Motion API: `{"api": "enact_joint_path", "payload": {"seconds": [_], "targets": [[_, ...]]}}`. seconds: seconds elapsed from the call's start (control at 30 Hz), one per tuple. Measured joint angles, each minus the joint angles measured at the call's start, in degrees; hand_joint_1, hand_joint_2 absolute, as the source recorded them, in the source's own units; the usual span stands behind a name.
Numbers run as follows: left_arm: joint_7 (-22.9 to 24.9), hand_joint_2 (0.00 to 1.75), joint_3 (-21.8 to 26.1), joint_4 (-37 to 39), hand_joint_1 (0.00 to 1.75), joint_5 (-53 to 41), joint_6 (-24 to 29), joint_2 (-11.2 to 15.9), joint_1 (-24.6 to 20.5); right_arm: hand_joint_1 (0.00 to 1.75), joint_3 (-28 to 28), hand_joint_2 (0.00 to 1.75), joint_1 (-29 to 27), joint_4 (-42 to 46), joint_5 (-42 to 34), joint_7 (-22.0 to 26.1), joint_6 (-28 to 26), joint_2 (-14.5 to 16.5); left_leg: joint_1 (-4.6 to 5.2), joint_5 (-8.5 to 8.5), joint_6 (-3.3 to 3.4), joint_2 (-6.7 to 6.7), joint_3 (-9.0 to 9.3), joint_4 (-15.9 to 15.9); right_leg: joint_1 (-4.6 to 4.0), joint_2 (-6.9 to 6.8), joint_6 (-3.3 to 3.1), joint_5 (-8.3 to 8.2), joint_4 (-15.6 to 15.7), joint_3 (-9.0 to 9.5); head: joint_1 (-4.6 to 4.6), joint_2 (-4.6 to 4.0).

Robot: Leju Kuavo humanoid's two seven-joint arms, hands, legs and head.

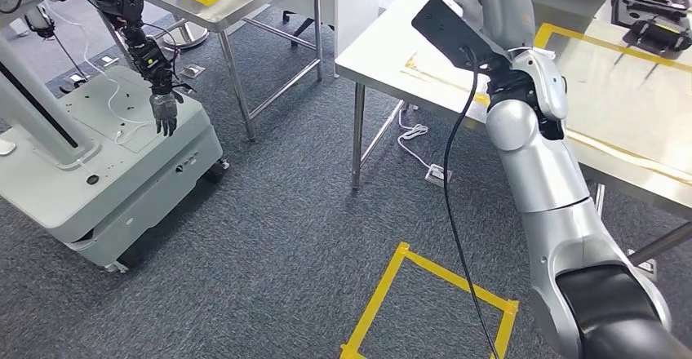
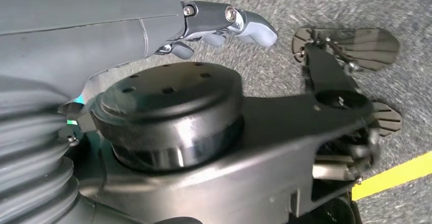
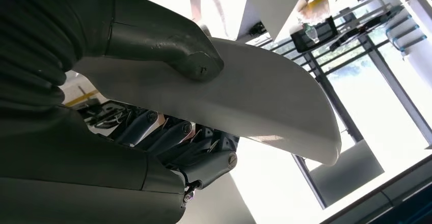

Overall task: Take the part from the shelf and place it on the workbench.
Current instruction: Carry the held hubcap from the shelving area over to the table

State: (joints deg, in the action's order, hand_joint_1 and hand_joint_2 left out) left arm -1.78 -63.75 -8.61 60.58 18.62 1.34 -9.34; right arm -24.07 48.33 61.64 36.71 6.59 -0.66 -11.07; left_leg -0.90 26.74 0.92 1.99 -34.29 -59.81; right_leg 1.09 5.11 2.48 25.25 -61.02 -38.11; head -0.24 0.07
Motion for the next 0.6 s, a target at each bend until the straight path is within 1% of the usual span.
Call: {"api": "enact_joint_path", "payload": {"seconds": [0.03,0.07,0.1,0.13,0.17,0.2,0.23,0.27,0.3,0.33,0.37,0.4,0.43,0.47,0.5,0.53,0.57,0.6], "targets": [[0.0,1.75,0.0,0.0,0.00,0.0,0.0,0.0,0.0,1.75,0.0,1.75,0.0,0.0,0.0,0.0,0.0,0.0,0.03,-0.02,0.29,-0.77,0.04,0.1,-0.14,-2.09,0.14,1.56,-3.0,-1.43,0.04,0.00],[0.1,1.75,0.0,0.0,0.00,0.0,0.0,0.0,0.0,1.75,0.1,1.75,-0.1,0.0,0.0,0.0,0.0,0.1,0.12,0.05,0.50,-1.55,0.05,0.1,-0.27,-3.65,0.28,3.43,-7.1,-3.40,0.08,0.00],[0.2,1.75,0.0,0.0,0.00,0.0,0.0,0.0,0.1,1.75,0.1,1.75,-0.3,-0.1,0.0,0.0,0.0,0.1,0.20,0.13,0.62,-2.38,0.05,0.1,-0.26,-4.37,0.37,4.95,-11.1,-5.39,0.08,0.00],[0.2,1.75,0.0,0.1,0.00,0.0,0.0,0.1,0.1,1.75,0.1,1.75,-0.6,-0.1,0.0,0.0,0.0,0.1,0.24,0.20,0.70,-3.23,0.06,0.1,-0.24,-4.64,0.40,5.59,-13.7,-6.73,0.08,0.00],[0.2,1.75,0.0,0.1,0.00,-0.1,0.0,0.1,0.2,1.75,0.1,1.75,-0.9,-0.2,0.0,-0.1,0.0,0.1,0.27,0.27,0.73,-4.07,0.11,0.1,-0.24,-4.78,0.36,5.19,-14.1,-6.98,0.09,0.00],[0.2,1.75,0.0,0.1,0.00,-0.1,0.0,0.1,0.1,1.75,0.1,1.75,-1.0,-0.2,0.0,-0.1,0.0,0.1,0.29,0.36,0.72,-4.87,0.19,0.1,-0.27,-5.00,0.26,3.80,-12.1,-5.92,0.09,0.00],[0.2,1.75,0.0,0.1,0.00,-0.1,0.0,0.1,0.1,1.75,0.1,1.75,-1.1,-0.2,0.0,-0.1,0.0,0.1,0.33,0.49,0.65,-5.64,0.36,0.1,-0.39,-5.71,0.05,1.85,-8.0,-3.67,0.09,0.00],[0.2,1.75,0.0,0.1,0.00,-0.2,0.0,0.1,0.0,1.75,0.2,1.75,-1.1,-0.2,0.0,0.0,0.0,0.1,0.45,0.66,0.50,-6.31,0.56,0.1,-0.67,-7.10,-0.36,0.35,-3.6,-1.28,0.09,0.00],[0.2,1.75,0.0,0.1,0.00,-0.2,0.0,0.1,-0.1,1.75,0.2,1.75,-1.1,-0.2,0.0,0.0,0.0,0.0,0.59,0.85,0.26,-6.92,0.78,0.1,-0.95,-8.26,-0.77,-0.73,-0.1,0.60,0.08,0.00],[0.3,1.75,0.0,0.1,0.00,-0.2,0.0,0.1,-0.2,1.75,0.3,1.75,-1.1,-0.2,0.0,0.0,0.0,0.0,0.72,1.03,-0.04,-7.50,1.00,0.1,-1.21,-9.08,-1.20,-1.19,2.0,1.70,0.06,0.00],[0.3,1.75,0.0,0.1,0.00,-0.2,0.0,0.2,-0.2,1.75,0.3,1.75,-1.1,-0.2,0.0,0.0,0.0,-0.2,0.82,1.20,-0.36,-8.08,1.20,0.2,-1.39,-9.22,-1.59,-1.12,2.6,1.87,0.04,0.00],[0.4,1.75,0.0,0.1,0.00,-0.2,0.0,0.2,-0.3,1.75,0.3,1.75,-1.1,-0.2,0.0,0.0,0.1,-0.3,0.85,1.33,-0.68,-8.75,1.43,0.3,-1.40,-8.44,-1.85,-1.23,2.7,1.80,0.03,0.00],[0.5,1.75,0.0,0.2,0.00,-0.2,0.0,0.2,-0.4,1.75,0.3,1.75,-1.1,-0.2,0.0,0.0,0.1,-0.5,0.81,1.49,-1.03,-8.99,1.52,0.4,-1.19,-7.71,-2.19,-1.35,2.8,1.86,0.03,0.00],[0.6,1.75,0.0,0.2,0.00,-0.2,0.0,0.3,-0.5,1.75,0.4,1.75,-1.2,-0.2,0.0,0.1,0.1,-0.7,0.77,1.89,-1.36,-8.25,1.50,0.0,-0.95,-7.06,-2.50,-1.49,3.1,2.01,0.03,0.00],[0.7,1.75,0.0,0.2,0.00,-0.2,0.0,0.3,-0.6,1.75,0.5,1.75,-1.2,-0.2,0.0,0.1,0.2,-0.9,0.73,2.78,-1.63,-6.80,1.03,-1.3,-0.68,-6.44,-2.84,-1.67,3.3,2.20,0.03,0.00],[0.8,1.75,0.0,0.2,0.00,-0.2,0.0,0.4,-0.6,1.75,0.5,1.75,-1.2,-0.2,0.0,0.2,0.2,-0.9,0.64,4.25,-1.86,-4.94,-0.13,-3.9,-0.42,-5.83,-3.11,-1.78,3.5,2.37,0.02,0.00],[0.9,1.75,0.0,0.2,0.00,-0.2,0.0,0.4,-0.6,1.75,0.6,1.75,-1.3,-0.1,-0.1,0.3,0.3,-0.9,0.59,6.00,-1.99,-3.34,-1.74,-7.5,-0.38,-5.15,-3.27,-1.78,3.5,2.41,0.01,0.00],[1.0,1.75,0.0,0.2,0.00,-0.2,0.0,0.5,-0.5,1.75,0.6,1.75,-1.3,-0.2,-0.1,0.4,0.4,-0.9,0.55,7.58,-2.06,-2.55,-3.70,-11.4,-0.37,-4.37,-3.37,-1.78,3.5,2.41,0.00,0.00]]}}
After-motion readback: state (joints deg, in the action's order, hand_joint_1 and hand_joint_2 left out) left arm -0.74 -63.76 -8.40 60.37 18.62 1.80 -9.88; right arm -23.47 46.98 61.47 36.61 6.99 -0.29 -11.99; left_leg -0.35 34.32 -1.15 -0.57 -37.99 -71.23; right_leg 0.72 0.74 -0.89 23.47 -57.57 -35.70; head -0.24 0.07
